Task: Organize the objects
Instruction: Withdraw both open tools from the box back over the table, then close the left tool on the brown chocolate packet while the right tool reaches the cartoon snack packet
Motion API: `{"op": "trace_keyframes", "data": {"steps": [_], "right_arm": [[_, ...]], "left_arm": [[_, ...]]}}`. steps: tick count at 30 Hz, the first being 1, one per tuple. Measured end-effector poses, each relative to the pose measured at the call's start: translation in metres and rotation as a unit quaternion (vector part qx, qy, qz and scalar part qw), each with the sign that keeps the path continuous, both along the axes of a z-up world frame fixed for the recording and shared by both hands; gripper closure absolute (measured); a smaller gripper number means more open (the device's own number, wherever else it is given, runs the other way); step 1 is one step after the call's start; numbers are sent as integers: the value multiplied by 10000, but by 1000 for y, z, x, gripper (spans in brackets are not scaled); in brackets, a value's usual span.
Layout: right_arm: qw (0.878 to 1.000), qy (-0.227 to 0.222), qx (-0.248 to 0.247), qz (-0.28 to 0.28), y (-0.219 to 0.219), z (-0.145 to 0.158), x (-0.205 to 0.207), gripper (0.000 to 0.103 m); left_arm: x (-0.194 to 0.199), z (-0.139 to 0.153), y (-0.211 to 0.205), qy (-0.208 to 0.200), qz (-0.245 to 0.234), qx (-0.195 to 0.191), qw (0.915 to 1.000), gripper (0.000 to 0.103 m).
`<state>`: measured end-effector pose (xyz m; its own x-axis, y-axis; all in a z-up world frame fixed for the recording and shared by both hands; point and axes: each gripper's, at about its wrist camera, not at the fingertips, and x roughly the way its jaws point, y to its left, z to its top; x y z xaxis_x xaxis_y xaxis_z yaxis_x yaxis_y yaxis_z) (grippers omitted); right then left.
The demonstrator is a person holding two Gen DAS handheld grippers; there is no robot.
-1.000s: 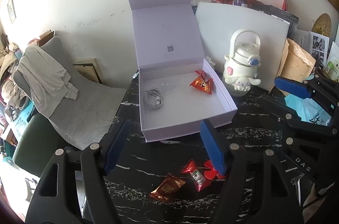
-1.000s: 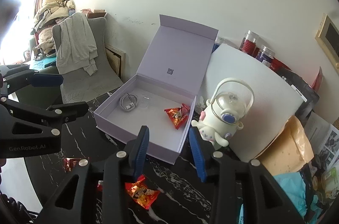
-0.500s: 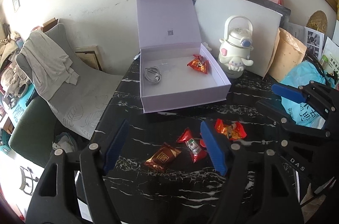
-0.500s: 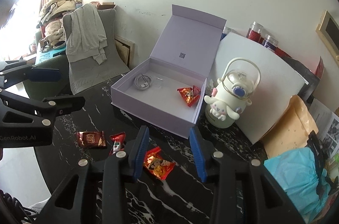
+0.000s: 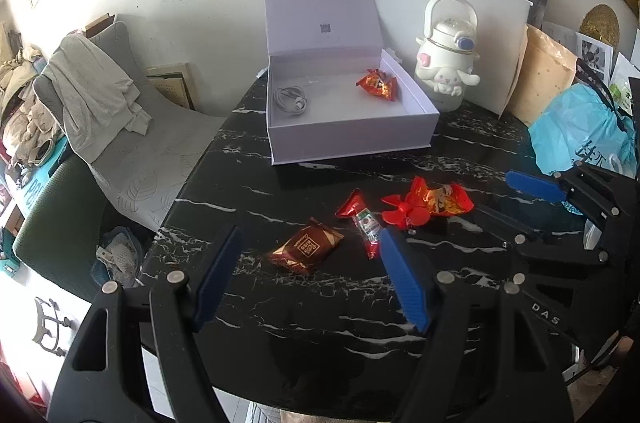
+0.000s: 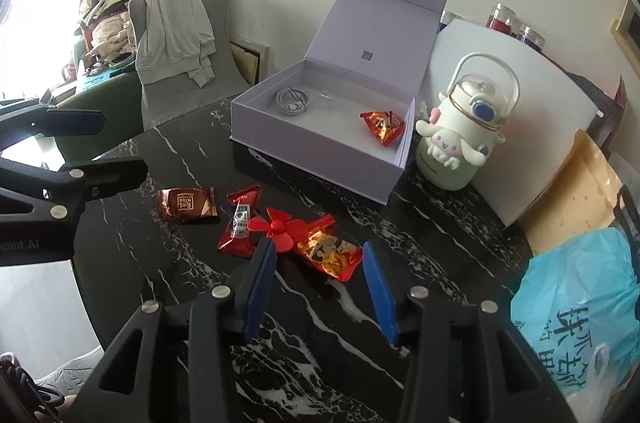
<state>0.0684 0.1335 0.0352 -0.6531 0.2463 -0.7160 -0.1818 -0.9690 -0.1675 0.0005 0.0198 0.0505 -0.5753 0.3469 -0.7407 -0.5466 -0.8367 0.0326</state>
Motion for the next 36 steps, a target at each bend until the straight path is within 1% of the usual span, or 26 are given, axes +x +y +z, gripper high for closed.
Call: {"op": "trace_keyframes", "data": {"steps": [5, 9, 15, 20, 23, 27, 30, 33, 35, 36], "right_arm": [[9998, -175, -137, -25, 2, -17, -3, 56], [9992, -316, -262, -11, 4, -33, -9, 54], [9984, -482, -310, 5, 6, -51, -15, 54], [9988, -372, -329, -9, 12, -54, -17, 54], [9988, -251, -430, -15, 18, -53, -18, 54], [9985, -108, -521, -91, 28, -53, -21, 54], [9982, -90, -574, -114, 35, -55, -25, 45], [9979, -66, -629, -158, 41, -57, -31, 44], [9974, -41, -694, -209, 44, -58, -34, 38], [9971, -28, -722, -221, 46, -59, -35, 32]], "left_arm": [[-3, -16, -1, -181, 31, -55, 9998, 32], [-8, -32, -1, -351, 19, -113, 9993, 32], [-20, -51, 3, -586, -29, -168, 9981, 32], [-30, -62, 5, -724, -33, -89, 9973, 33], [-37, -67, 6, -768, 21, -69, 9970, 33], [-46, -74, 9, -794, 101, -155, 9967, 33], [-53, -79, 13, -831, 128, -247, 9962, 32], [-60, -86, 16, -910, 148, -323, 9952, 32], [-66, -90, 19, -984, 195, -399, 9942, 30], [-68, -92, 19, -1009, 212, -410, 9938, 29]]}}
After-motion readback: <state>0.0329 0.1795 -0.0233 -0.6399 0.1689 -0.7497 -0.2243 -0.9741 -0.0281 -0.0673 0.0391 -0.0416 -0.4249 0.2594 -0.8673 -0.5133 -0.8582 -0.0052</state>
